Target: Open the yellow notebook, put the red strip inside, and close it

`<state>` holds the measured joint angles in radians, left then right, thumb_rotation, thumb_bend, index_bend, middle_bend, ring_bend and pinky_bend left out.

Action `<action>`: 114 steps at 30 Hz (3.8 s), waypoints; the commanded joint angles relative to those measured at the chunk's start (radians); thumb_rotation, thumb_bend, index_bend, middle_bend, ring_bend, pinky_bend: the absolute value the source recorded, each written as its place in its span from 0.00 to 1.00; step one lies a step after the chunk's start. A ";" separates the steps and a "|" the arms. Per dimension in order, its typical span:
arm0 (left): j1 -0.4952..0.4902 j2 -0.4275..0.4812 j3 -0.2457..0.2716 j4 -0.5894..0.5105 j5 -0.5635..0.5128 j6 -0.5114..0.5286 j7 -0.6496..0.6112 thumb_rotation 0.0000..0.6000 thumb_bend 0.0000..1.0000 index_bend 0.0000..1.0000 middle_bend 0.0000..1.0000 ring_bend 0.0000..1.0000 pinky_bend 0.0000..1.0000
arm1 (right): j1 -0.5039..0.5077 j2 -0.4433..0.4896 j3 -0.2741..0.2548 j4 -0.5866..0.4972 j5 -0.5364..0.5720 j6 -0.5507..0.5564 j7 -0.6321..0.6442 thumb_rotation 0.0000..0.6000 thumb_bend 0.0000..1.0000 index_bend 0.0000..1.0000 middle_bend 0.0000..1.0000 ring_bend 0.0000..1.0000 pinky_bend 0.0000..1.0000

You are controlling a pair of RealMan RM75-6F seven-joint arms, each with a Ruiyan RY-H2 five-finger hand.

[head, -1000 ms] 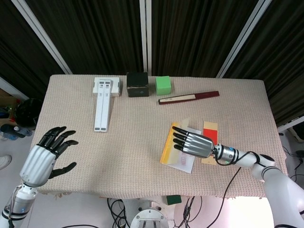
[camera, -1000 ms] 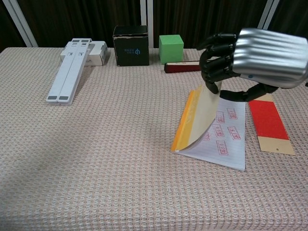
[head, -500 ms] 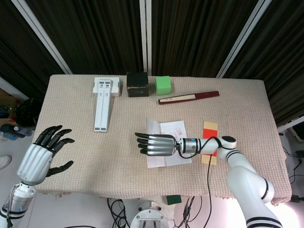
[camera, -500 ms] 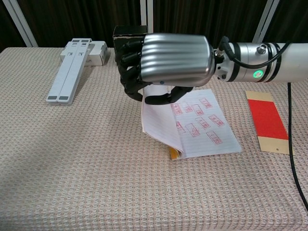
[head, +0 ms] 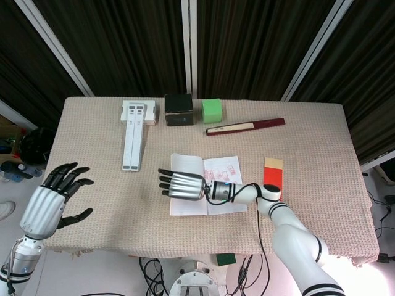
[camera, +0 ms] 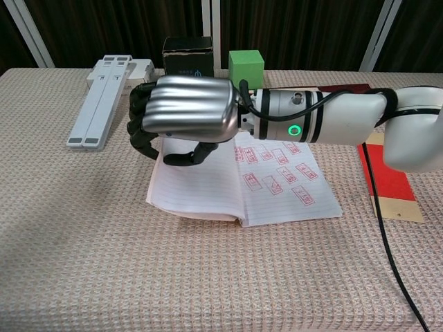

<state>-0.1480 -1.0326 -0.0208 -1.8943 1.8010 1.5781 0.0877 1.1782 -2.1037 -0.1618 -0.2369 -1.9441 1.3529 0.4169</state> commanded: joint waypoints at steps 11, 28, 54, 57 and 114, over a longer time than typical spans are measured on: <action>0.009 -0.005 0.006 0.008 0.017 0.018 0.000 1.00 0.03 0.36 0.22 0.13 0.18 | -0.038 0.148 0.122 -0.401 0.179 -0.181 -0.279 1.00 0.15 0.00 0.02 0.00 0.00; -0.021 -0.021 -0.007 0.007 0.022 -0.017 0.003 1.00 0.03 0.36 0.22 0.13 0.18 | -0.459 0.770 -0.046 -0.887 0.151 0.164 -0.367 1.00 0.15 0.36 0.27 0.05 0.04; -0.009 -0.021 0.004 -0.035 0.043 -0.001 0.053 1.00 0.03 0.36 0.22 0.13 0.18 | -0.567 0.545 -0.121 -0.396 0.033 0.040 -0.227 1.00 0.15 0.22 0.18 0.01 0.00; -0.003 -0.023 0.006 -0.031 0.046 0.010 0.048 1.00 0.03 0.36 0.22 0.13 0.18 | -0.566 0.549 -0.124 -0.375 0.027 0.042 -0.208 1.00 0.15 0.23 0.18 0.01 0.00; 0.011 -0.028 0.008 -0.035 0.035 0.007 0.063 1.00 0.03 0.36 0.22 0.13 0.18 | -0.316 0.422 -0.123 -0.209 -0.103 0.104 -0.150 1.00 0.23 0.43 0.28 0.04 0.00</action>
<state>-0.1378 -1.0614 -0.0128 -1.9290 1.8364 1.5850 0.1500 0.8330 -1.6579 -0.2814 -0.4584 -2.0285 1.4641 0.2598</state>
